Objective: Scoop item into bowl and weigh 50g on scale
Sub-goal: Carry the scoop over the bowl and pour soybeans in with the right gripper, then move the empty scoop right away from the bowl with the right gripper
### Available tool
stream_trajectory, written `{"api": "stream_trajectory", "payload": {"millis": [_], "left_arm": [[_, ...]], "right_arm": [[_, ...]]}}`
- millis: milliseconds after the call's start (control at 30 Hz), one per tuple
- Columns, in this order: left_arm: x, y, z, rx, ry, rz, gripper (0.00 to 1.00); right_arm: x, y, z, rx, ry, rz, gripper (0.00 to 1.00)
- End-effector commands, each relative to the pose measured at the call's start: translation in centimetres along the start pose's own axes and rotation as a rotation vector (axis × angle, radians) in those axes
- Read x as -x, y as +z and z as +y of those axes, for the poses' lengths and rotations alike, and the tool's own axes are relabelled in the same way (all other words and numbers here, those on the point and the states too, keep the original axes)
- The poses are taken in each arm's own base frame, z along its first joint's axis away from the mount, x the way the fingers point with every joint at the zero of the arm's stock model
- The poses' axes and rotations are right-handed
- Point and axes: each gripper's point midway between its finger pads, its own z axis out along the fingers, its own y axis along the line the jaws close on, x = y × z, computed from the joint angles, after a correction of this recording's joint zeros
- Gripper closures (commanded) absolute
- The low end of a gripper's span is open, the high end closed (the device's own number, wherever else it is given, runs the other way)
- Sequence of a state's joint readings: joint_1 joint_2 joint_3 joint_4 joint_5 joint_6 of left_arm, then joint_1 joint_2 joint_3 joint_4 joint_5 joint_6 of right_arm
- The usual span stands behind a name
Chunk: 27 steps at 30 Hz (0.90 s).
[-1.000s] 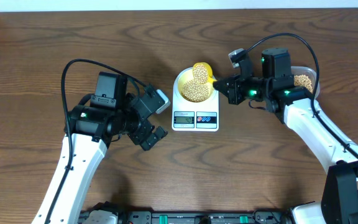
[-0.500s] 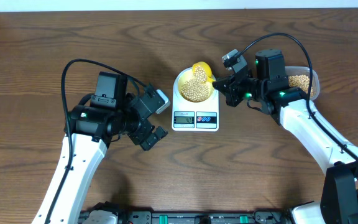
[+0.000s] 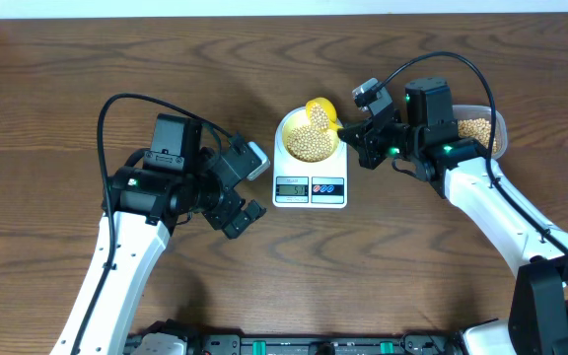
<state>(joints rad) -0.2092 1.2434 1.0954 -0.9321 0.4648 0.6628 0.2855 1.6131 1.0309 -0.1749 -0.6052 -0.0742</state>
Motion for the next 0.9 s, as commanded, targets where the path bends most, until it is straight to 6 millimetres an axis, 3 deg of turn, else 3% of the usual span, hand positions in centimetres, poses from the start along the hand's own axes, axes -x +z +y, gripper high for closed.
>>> {"api": "stream_trajectory", "payload": {"millis": [0, 867], "left_arm": [[0.52, -0.53, 0.24, 0.012, 0.02, -0.016, 0.02], [0.52, -0.53, 0.24, 0.012, 0.02, -0.016, 0.02]], "right_arm": [[-0.02, 0.2, 0.32, 0.012, 0.017, 0.002, 0.99], [0.1, 0.18, 0.81, 0.041, 0.083, -0.002, 0.99]]}}
